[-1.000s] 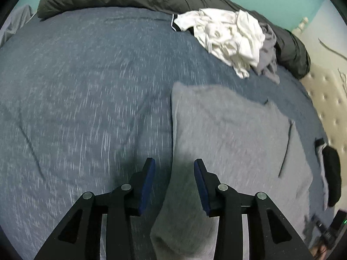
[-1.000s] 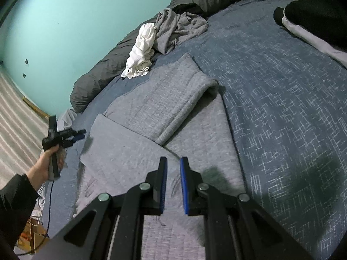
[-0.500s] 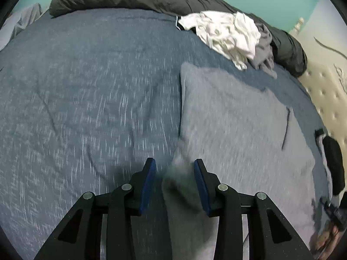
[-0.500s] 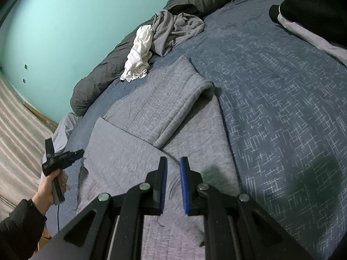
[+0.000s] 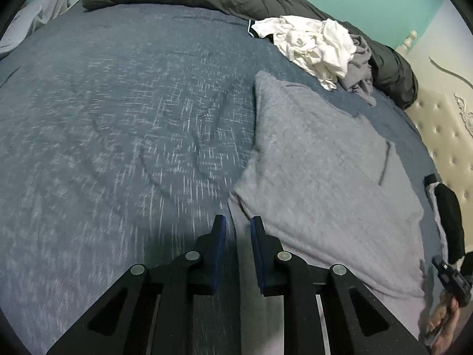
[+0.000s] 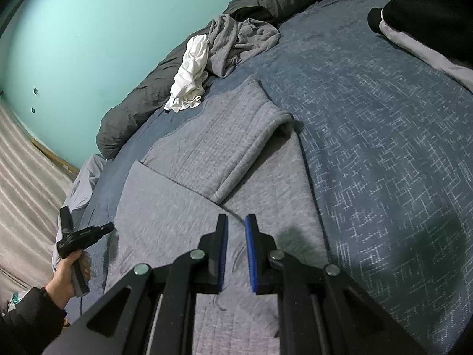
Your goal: Fold clothes
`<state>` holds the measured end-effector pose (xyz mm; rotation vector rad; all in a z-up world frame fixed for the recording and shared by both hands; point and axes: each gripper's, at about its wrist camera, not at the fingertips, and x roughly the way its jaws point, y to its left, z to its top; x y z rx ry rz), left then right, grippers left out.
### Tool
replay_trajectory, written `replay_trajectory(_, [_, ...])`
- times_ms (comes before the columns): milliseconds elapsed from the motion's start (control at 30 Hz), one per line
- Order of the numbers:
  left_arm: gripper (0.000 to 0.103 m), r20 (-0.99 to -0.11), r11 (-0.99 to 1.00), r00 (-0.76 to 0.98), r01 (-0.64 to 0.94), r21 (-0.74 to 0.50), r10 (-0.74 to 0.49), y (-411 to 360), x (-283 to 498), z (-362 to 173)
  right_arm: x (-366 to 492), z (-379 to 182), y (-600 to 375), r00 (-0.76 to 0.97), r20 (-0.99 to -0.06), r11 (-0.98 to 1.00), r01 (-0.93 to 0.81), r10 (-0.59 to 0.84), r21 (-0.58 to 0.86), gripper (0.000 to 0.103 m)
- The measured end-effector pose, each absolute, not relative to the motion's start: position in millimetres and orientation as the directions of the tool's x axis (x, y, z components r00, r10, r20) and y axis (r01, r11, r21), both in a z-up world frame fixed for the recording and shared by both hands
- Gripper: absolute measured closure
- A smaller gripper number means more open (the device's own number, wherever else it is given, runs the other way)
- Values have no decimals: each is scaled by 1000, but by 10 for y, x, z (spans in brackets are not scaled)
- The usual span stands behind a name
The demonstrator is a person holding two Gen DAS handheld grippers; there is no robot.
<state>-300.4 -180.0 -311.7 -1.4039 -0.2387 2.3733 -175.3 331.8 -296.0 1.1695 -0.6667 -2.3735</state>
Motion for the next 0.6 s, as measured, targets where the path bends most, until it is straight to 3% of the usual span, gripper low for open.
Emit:
replay_trajectory(233, [81,-821,-908,-404,-290,-303,403,-1923,-2365,-2721,-1618,-2828,3380,-566,-608,-795,150,-557,588,91])
replay_trajectory(267, [78,-823,-905,-397,-295,-305,407,-1943,-2261,-2676,-1589,-2796,3389,-559,-613,-795,152,-559,587,87])
replay_trajectory(333, [70,-821,-898,-386,-306,-316,421,-1996,-2033,-2601,-1525,-2733,3410,-538,-625,-795,157,-566,586,64])
replay_trajectory(600, [54,-821,-874,-330,-316,-369,466,-2215,-1298,-2605,-1079,-2571,3603,-392,-760,-855,214,-518,472,59])
